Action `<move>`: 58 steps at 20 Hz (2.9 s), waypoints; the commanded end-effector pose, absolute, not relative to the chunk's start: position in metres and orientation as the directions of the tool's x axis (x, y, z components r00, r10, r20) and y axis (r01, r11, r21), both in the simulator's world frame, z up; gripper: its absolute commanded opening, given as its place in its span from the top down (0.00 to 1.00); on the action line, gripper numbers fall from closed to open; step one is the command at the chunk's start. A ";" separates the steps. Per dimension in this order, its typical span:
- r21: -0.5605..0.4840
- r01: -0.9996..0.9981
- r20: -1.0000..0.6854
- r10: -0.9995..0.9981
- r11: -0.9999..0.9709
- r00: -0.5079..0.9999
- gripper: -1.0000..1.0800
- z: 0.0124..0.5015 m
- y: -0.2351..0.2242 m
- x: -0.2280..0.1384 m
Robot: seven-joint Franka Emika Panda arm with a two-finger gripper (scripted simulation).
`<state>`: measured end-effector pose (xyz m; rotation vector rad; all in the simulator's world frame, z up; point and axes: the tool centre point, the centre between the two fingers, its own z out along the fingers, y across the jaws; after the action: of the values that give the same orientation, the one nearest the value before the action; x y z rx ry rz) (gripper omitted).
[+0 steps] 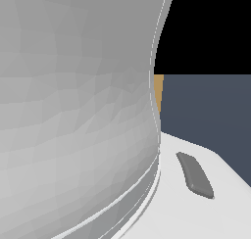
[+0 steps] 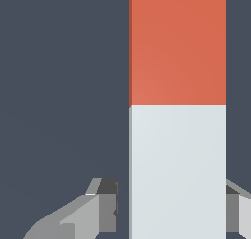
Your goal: Insert the peg into the horizontal hole in a box.
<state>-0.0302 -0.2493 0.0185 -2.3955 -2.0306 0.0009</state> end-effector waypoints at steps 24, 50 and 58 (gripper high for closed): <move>0.000 0.998 -0.001 0.998 -0.064 0.064 1.00 0.052 -0.160 0.017; 0.000 0.985 0.000 0.985 0.172 -0.172 1.00 0.129 0.065 0.094; 0.001 0.984 0.000 0.984 0.179 -0.179 1.00 0.132 0.068 0.097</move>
<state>0.0956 0.0673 0.1289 -2.0130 -2.4095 0.0027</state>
